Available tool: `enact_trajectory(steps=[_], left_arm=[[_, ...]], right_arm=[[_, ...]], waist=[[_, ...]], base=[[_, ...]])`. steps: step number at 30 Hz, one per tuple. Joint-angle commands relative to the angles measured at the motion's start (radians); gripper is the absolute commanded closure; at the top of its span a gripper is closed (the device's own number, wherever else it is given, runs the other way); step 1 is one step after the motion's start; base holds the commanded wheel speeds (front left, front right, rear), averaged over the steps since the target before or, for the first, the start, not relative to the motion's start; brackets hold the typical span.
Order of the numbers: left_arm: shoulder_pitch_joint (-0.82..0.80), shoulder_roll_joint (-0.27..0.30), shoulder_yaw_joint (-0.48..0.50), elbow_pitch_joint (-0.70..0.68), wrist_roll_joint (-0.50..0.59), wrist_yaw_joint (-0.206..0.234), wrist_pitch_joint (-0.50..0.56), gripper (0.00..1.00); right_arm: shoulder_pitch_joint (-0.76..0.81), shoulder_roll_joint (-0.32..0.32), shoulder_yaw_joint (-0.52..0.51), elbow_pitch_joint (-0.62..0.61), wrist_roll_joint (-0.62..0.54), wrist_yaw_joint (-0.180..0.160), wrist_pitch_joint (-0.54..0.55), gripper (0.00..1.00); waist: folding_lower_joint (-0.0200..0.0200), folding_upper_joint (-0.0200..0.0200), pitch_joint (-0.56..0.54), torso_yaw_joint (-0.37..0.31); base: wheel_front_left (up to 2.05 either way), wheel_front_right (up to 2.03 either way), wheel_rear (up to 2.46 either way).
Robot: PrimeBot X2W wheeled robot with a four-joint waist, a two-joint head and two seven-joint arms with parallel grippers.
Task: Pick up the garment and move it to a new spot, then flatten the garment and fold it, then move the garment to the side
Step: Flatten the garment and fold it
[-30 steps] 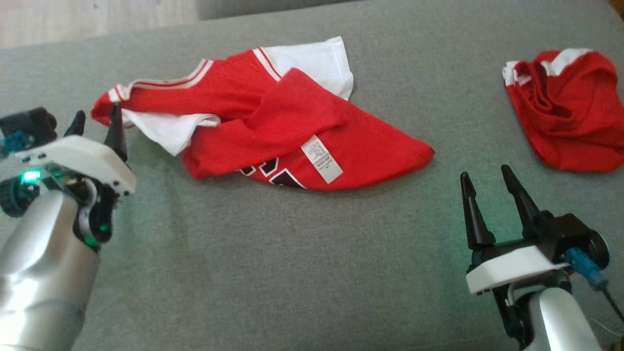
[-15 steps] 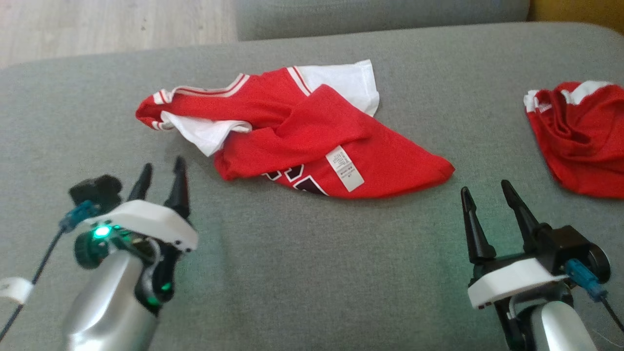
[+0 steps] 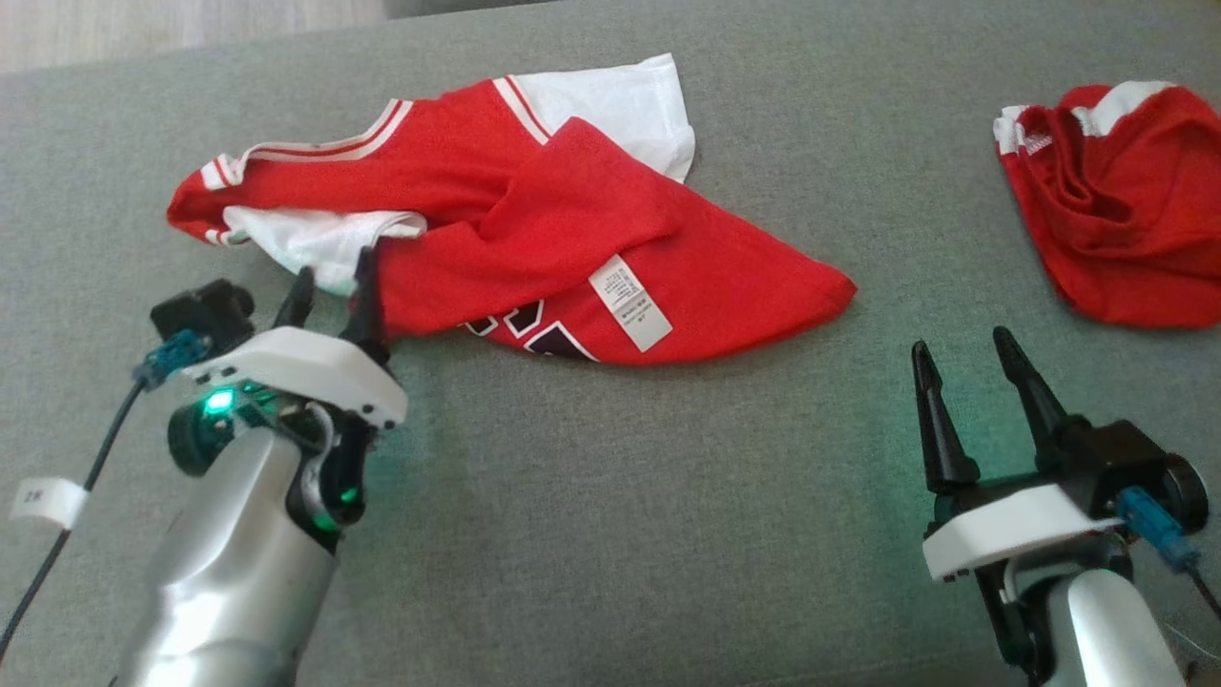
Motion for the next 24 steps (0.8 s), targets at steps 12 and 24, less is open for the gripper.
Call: enact_trajectory(steps=[12, 24], left_arm=[[-0.091, 0.034, 0.059, 0.076, 0.004, 0.009, -0.037, 0.1], [-0.119, 0.001, 0.04, 0.067, 0.0, -0.055, -0.081, 1.0]], right_arm=[[-0.049, -0.006, 0.026, -0.028, 0.004, 0.007, -0.017, 0.0], [-0.051, -0.006, 0.011, -0.008, 0.007, 0.007, -0.025, 0.0]], waist=[[-0.0001, 0.0, 0.032, -0.013], [-0.0001, 0.0, 0.008, -0.003]], base=[[0.0, 0.0, 0.0], [0.0, 0.0, 0.0]])
